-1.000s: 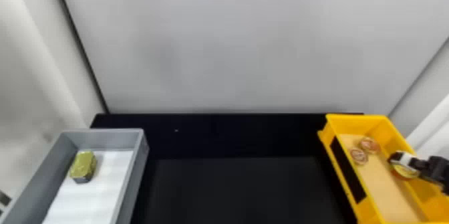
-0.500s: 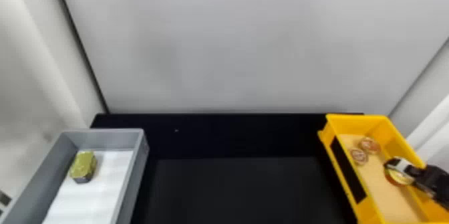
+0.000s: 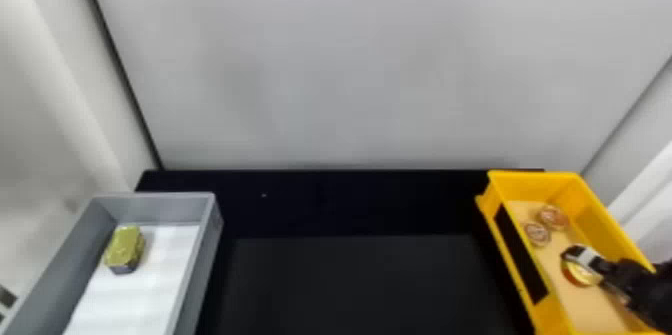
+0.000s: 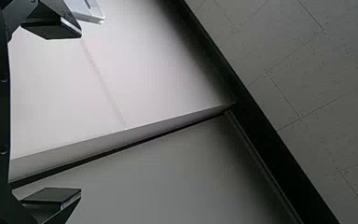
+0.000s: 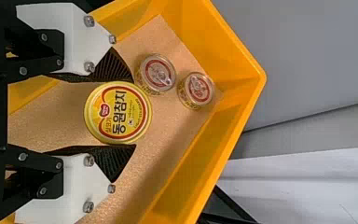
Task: Pick up the round yellow can and place it in the yellow rectangular box
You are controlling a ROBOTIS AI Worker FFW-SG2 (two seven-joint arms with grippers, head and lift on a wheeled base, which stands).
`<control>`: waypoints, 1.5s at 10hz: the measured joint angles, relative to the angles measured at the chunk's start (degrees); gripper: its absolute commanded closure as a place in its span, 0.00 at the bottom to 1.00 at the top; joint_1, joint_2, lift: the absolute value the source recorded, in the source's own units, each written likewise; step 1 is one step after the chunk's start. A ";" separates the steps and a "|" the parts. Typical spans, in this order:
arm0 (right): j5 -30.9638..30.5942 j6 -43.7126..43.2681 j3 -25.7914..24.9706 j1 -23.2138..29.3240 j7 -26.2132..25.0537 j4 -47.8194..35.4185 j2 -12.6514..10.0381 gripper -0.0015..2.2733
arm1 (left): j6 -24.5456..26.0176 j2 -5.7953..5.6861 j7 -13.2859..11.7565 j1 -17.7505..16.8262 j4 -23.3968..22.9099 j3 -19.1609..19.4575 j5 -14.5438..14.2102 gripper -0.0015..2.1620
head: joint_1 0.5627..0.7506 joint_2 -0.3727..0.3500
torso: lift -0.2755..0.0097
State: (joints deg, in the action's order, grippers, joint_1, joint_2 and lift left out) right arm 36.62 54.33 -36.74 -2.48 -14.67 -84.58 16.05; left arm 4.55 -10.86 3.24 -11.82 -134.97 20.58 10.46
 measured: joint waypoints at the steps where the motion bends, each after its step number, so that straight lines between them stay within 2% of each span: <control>1: 0.11 -0.49 0.39 0.06 -0.10 0.66 -0.18 0.29 | -0.04 0.04 0.00 0.03 -0.02 0.00 0.00 0.04 | 0.70 0.41 | 0.96; 15: 0.66 -1.52 2.12 0.45 -1.87 4.18 -0.50 0.29 | -0.27 0.22 -0.27 0.03 -0.03 0.08 0.09 0.04 | 0.70 0.41 | 0.96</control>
State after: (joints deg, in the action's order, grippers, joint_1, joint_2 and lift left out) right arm 37.28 52.81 -34.62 -2.03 -16.54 -80.41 15.55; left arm 4.28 -10.64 2.97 -11.79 -135.00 20.66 10.55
